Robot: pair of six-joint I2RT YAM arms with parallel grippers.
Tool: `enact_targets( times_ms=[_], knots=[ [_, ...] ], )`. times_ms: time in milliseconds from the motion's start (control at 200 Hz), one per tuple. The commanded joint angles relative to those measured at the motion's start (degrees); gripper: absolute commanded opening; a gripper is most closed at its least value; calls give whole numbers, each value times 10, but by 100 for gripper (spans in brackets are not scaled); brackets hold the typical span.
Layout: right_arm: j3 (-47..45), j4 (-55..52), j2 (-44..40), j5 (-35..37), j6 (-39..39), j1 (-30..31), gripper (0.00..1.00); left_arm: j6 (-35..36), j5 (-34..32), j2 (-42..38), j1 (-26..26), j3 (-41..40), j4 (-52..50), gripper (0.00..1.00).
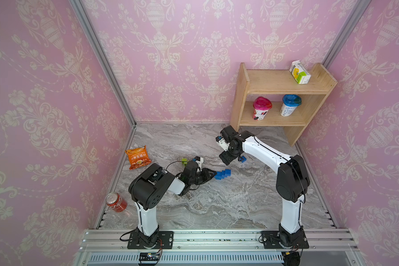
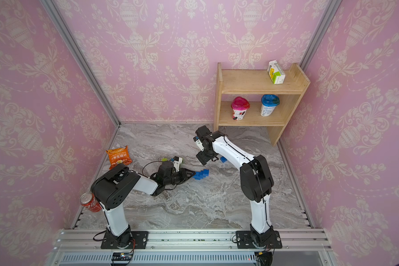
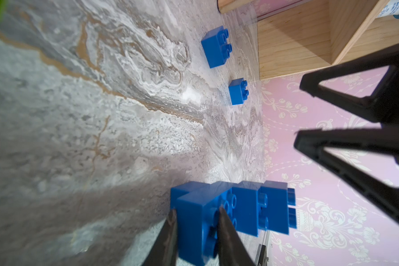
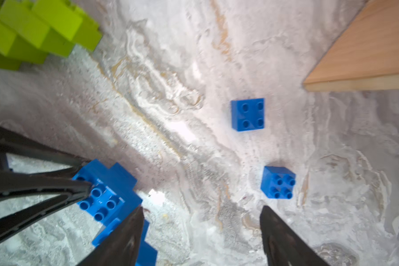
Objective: Assemble the letter v with lego
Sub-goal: Pick up the lego brick from the center of the board.
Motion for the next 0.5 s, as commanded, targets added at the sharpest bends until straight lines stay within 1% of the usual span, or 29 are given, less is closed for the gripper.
enact_targets(
  times_ms=[0, 115, 175, 220, 320, 495],
  knots=[
    [41, -3, 47, 8, -34, -12, 77, 5, -20, 8, -3, -10, -50, 19],
    [89, -8, 99, -12, -73, -26, 75, 5, -21, 6, -3, -11, -50, 19],
    [105, -1, 118, -14, -90, -30, 74, 4, -21, 5, -3, -11, -51, 19],
    [117, 0, 130, -29, -100, -33, 74, 5, -20, 4, -3, -10, -51, 19],
    [140, -1, 161, -55, -118, -41, 74, 5, -20, 2, -2, -9, -53, 19],
    [173, -17, 212, -62, -126, -63, 75, 12, -23, -9, -2, -10, -68, 19]
  ],
)
